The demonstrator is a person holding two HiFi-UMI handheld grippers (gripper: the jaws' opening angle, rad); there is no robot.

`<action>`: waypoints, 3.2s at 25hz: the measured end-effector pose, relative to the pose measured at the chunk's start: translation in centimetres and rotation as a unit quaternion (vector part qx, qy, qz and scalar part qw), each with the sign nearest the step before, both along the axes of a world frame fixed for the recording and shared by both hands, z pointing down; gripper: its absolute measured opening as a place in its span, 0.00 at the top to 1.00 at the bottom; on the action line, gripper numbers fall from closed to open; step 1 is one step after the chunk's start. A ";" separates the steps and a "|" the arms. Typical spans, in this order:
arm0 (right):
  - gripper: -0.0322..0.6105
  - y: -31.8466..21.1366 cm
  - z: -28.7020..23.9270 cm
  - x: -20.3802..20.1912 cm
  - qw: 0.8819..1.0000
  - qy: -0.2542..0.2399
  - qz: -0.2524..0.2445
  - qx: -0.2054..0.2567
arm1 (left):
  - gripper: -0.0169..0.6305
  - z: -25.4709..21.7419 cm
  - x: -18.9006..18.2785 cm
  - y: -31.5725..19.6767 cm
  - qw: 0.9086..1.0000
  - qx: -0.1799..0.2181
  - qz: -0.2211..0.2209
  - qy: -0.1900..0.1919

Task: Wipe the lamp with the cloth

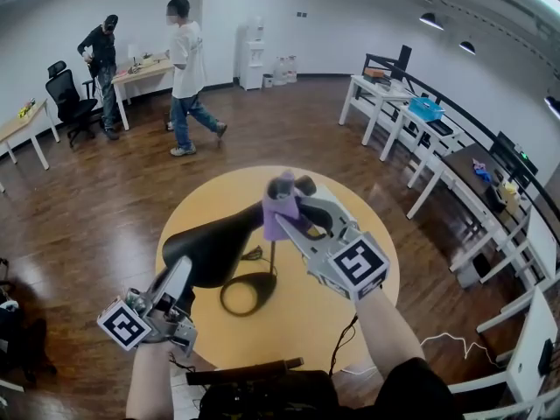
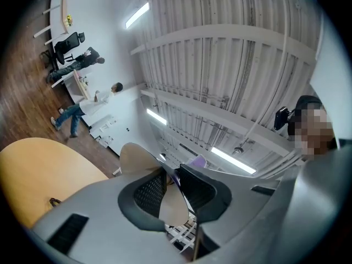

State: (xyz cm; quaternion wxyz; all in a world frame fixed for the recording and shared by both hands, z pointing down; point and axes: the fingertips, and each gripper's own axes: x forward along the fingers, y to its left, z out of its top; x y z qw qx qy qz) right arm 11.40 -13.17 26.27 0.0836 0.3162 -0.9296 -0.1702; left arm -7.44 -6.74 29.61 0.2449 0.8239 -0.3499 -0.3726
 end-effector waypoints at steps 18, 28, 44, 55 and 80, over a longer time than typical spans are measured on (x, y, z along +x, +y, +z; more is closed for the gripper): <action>0.81 -9.3 -0.5 0.0 0.971 0.177 0.158 -0.038 | 0.88 0.4 0.1 -0.5 1.000 0.003 0.007 0.002; 0.81 -3.5 0.9 -6.6 0.979 0.192 0.045 -0.047 | 0.88 -0.2 0.1 -0.5 1.000 0.009 0.012 0.005; 0.81 -4.0 -3.2 0.2 0.995 0.018 0.096 0.023 | 0.88 0.0 0.3 -0.5 1.000 0.002 0.011 0.006; 0.81 -8.8 11.2 10.2 0.939 -0.144 0.181 -0.256 | 0.88 0.4 0.0 -0.1 1.000 -0.003 0.006 0.009; 0.81 -4.4 21.0 2.9 0.972 0.121 0.093 -0.180 | 0.88 0.1 0.6 0.3 1.000 -0.005 0.015 0.018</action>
